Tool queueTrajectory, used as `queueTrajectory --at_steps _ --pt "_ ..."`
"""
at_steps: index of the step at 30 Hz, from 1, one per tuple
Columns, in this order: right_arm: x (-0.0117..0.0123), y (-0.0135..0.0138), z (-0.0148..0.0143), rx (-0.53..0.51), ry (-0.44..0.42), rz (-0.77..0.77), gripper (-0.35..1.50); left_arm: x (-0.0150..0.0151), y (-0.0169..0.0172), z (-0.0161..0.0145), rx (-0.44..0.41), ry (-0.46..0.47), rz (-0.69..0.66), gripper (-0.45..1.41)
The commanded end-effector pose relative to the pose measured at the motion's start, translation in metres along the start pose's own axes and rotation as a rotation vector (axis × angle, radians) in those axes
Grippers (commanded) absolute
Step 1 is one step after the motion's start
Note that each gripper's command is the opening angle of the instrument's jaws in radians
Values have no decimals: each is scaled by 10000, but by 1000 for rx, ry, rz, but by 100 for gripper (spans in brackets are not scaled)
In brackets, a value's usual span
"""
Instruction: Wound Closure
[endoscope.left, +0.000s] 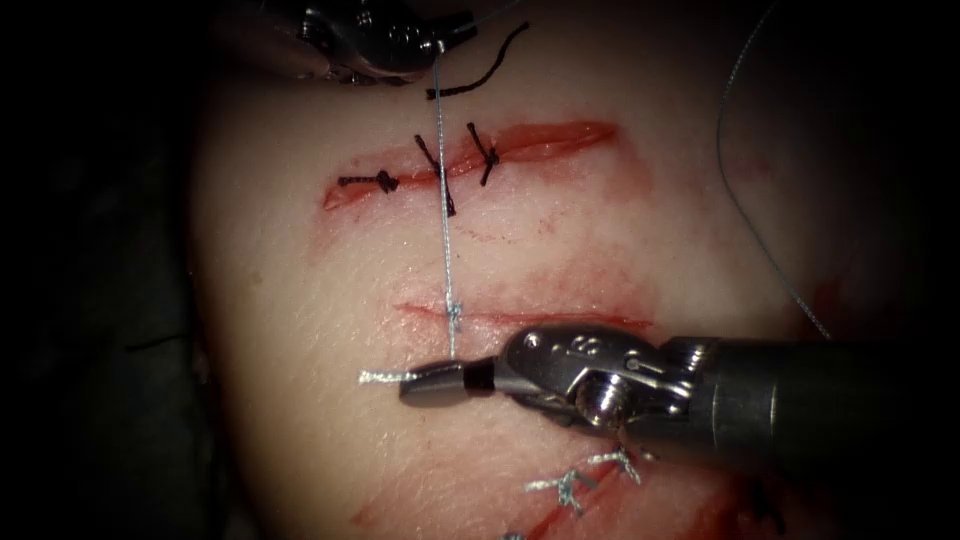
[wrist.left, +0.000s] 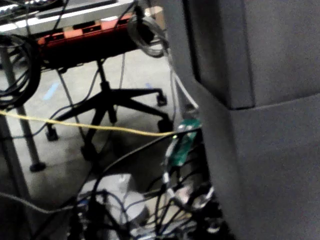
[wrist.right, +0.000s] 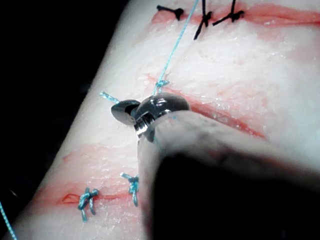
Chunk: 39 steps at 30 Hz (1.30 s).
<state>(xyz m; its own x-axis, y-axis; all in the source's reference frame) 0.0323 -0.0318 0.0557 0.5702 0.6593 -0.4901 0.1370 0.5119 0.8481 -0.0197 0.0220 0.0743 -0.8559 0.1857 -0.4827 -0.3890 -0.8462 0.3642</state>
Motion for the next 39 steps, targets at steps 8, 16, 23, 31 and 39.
queueTrajectory --at_steps 8,16,23,31,39 --pt "-11 -1 7 18 -48 22 -35 3 2 7 4 -2 3 -45" --pt "-15 -7 13 24 -66 41 -35 4 1 7 11 -12 2 -45" --pt "25 -13 -6 -183 132 -282 27 11 12 -11 -102 50 -194 -45" --pt "87 -46 -68 -241 288 -292 113 56 37 -107 -357 151 -483 -45" --pt "119 -61 -126 -392 496 -114 100 106 48 -208 -521 345 -729 -45"
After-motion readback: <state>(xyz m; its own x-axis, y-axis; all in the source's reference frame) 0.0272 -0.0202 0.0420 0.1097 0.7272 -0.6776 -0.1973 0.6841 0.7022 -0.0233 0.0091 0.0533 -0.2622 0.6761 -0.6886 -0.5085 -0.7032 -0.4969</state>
